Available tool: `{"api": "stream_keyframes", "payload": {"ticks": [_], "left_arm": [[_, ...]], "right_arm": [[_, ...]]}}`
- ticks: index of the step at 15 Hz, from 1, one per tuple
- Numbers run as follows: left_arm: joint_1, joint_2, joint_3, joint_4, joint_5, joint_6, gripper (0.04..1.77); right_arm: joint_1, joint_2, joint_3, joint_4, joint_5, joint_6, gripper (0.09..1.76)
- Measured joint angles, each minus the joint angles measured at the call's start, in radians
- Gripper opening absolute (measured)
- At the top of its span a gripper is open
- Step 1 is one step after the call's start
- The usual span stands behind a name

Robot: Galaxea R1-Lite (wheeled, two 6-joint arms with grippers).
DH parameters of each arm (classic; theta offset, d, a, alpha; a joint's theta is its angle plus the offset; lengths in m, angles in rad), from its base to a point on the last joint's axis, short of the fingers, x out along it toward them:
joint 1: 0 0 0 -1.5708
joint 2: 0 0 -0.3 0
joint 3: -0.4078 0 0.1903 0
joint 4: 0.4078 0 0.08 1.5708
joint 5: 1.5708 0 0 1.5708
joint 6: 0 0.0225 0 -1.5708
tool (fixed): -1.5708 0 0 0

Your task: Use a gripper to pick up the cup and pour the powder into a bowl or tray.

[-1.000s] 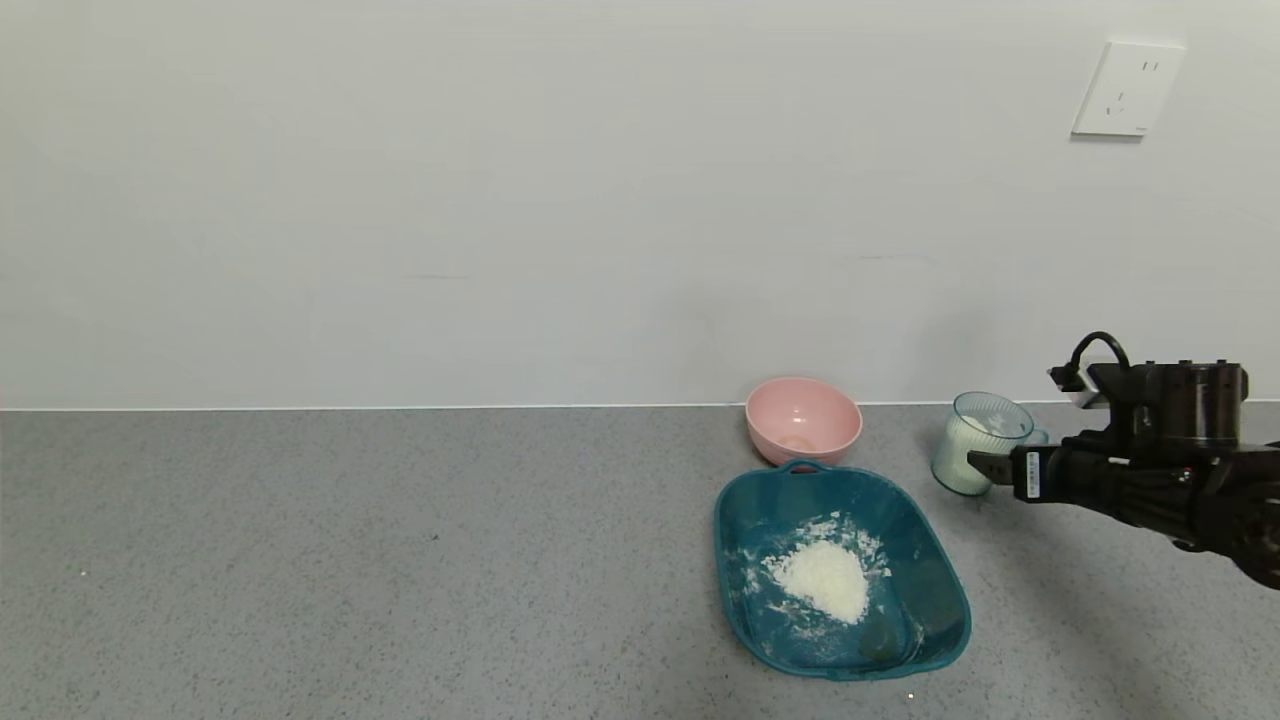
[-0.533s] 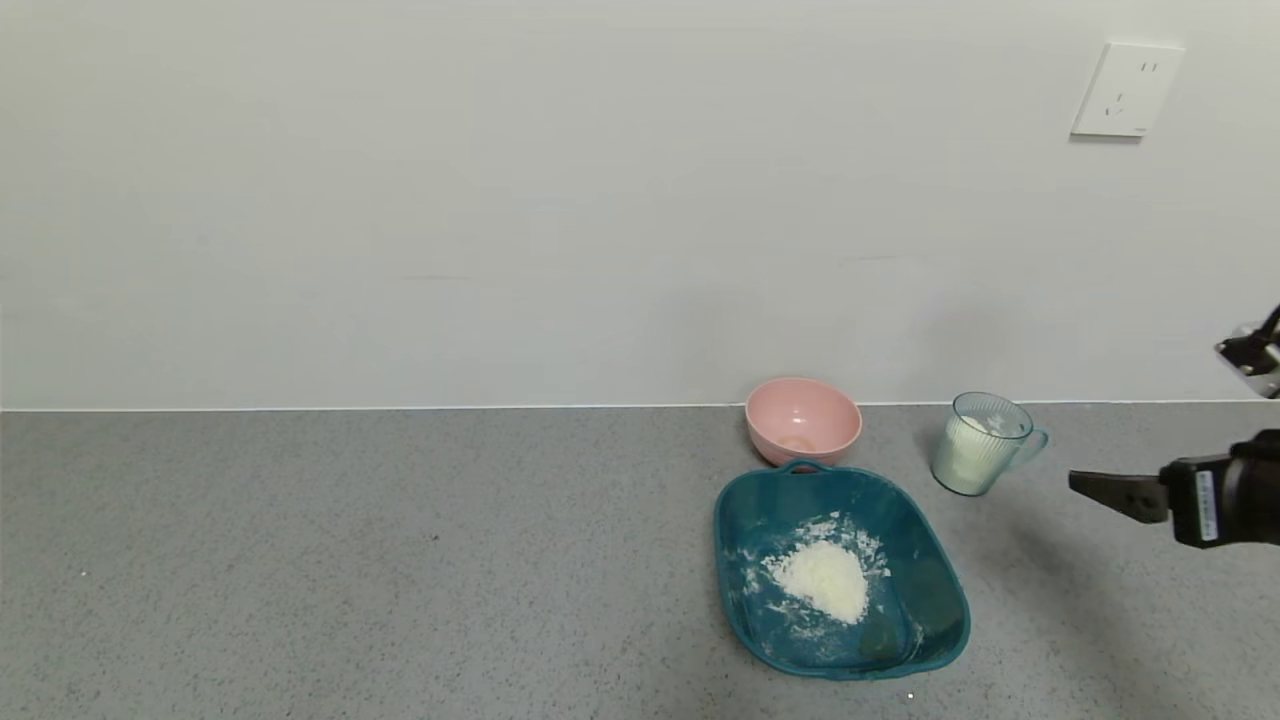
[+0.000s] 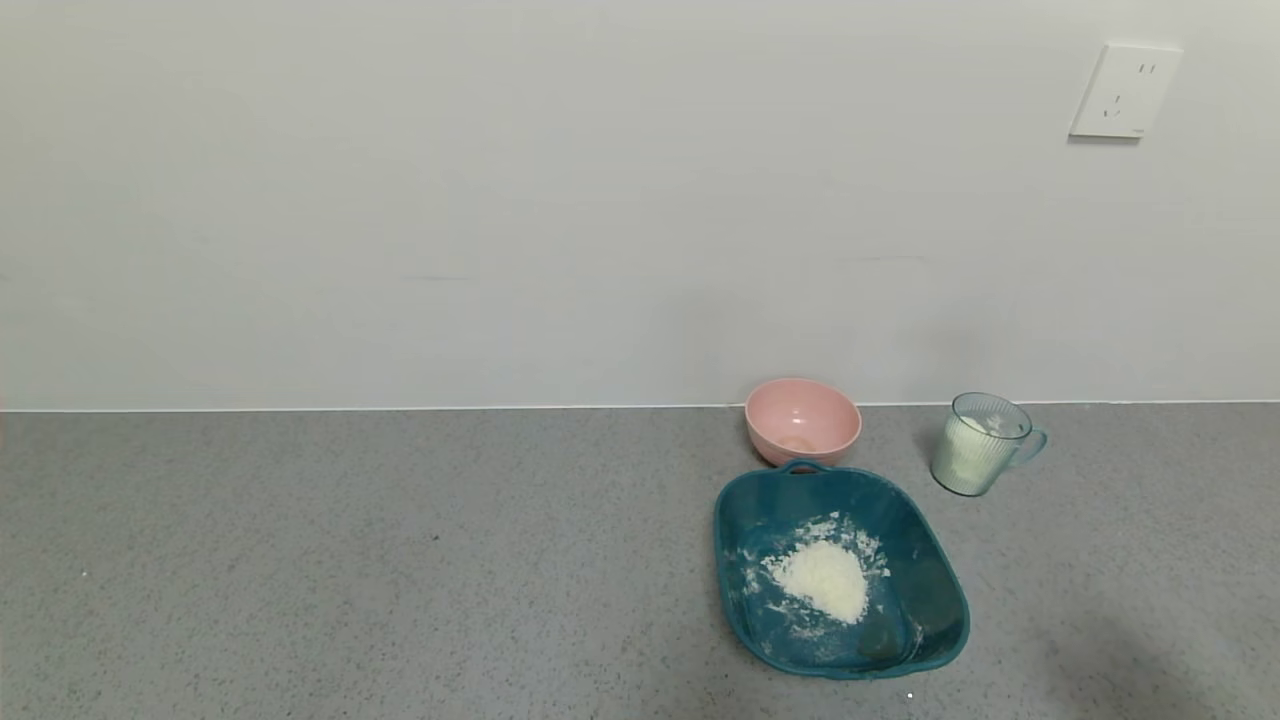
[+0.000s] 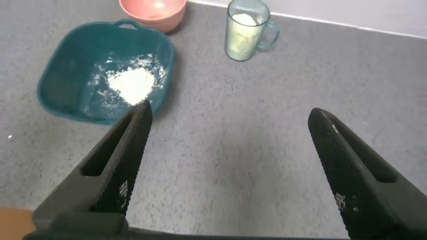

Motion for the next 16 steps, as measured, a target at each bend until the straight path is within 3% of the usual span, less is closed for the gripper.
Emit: {"api": "stream_keyframes", "payload": {"ticks": [8, 12, 16], "left_arm": [[0.000, 0.000, 0.000, 0.000, 0.000, 0.000, 1.72], [0.000, 0.000, 0.000, 0.000, 0.000, 0.000, 1.72], [0.000, 0.000, 0.000, 0.000, 0.000, 0.000, 1.72]], "right_arm": [[-0.063, -0.398, -0.026, 0.190, 0.007, -0.002, 1.70], [-0.070, -0.452, -0.064, 0.211, 0.003, 0.005, 1.70], [0.016, -0.479, -0.097, 0.257, 0.005, -0.010, 1.70]]}}
